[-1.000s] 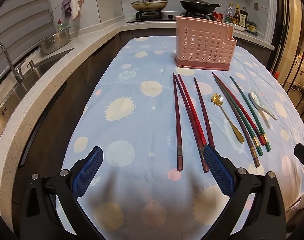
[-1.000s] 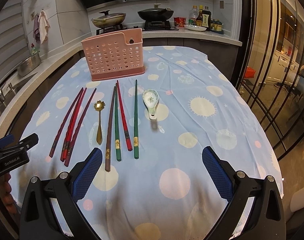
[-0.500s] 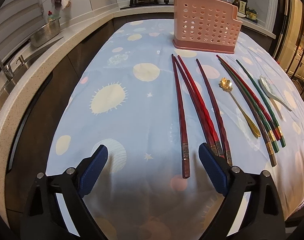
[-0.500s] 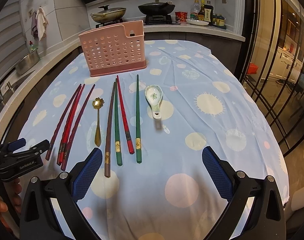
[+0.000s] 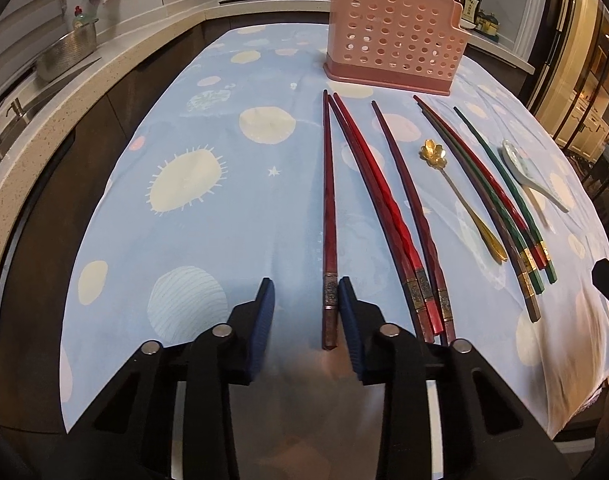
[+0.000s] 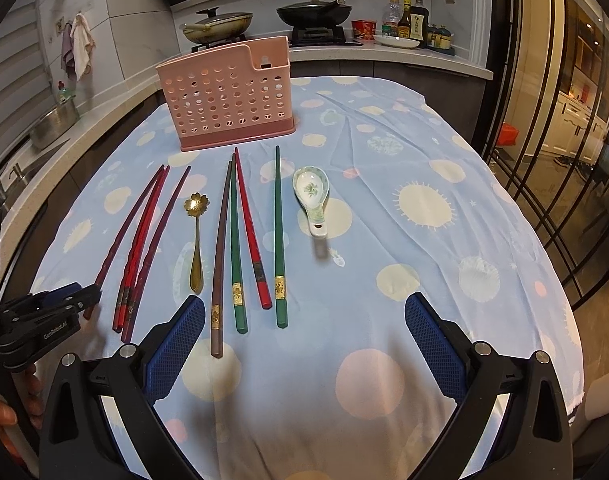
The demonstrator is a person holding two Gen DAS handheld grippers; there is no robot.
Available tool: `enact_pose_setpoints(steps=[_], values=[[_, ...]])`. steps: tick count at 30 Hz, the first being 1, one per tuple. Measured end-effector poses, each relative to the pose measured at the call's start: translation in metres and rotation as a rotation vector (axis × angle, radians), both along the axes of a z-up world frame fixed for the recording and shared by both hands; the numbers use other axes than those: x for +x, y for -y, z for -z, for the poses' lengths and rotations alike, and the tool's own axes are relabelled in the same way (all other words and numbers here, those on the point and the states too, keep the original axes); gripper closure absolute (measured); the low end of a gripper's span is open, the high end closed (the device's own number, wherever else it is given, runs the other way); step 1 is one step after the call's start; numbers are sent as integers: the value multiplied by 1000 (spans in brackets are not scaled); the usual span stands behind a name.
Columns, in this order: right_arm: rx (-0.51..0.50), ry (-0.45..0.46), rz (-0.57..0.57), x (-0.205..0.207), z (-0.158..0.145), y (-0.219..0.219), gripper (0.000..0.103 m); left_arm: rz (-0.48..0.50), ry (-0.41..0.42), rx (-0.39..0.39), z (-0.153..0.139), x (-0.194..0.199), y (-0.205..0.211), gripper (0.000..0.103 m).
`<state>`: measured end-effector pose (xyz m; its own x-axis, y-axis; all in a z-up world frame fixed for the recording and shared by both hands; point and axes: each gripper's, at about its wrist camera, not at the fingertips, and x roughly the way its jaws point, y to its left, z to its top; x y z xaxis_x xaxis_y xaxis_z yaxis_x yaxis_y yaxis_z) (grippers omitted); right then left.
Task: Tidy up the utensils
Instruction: 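Lower the left tool onto a dark red chopstick and close it, then close the right tool on the white ceramic spoon handle while the left holds the chopstick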
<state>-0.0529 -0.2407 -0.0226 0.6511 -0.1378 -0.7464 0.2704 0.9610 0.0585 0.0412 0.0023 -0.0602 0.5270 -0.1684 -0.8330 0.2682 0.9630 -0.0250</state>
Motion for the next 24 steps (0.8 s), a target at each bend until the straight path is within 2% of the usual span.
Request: enact_pose_setpoints(steps=[2, 3, 8, 11, 17, 24], values=[[-1, 0, 0, 0, 0, 0, 7, 20, -9, -20, 0, 0, 1, 93], [-2, -1, 0, 1, 1, 0, 7, 29, -15, -30, 0, 0, 2, 95], [2, 7, 10, 4, 0, 8, 10, 57, -19, -41, 0, 0, 8, 96], [12, 15, 21, 12, -1, 17, 17, 47, -23, -50, -1, 5, 6, 96], [75, 27, 27, 45, -1, 40, 41, 36, -22, -40, 0, 17, 8, 96], [136, -10, 21, 87, 17, 55, 78, 32, -28, -46, 1, 26, 9, 96]])
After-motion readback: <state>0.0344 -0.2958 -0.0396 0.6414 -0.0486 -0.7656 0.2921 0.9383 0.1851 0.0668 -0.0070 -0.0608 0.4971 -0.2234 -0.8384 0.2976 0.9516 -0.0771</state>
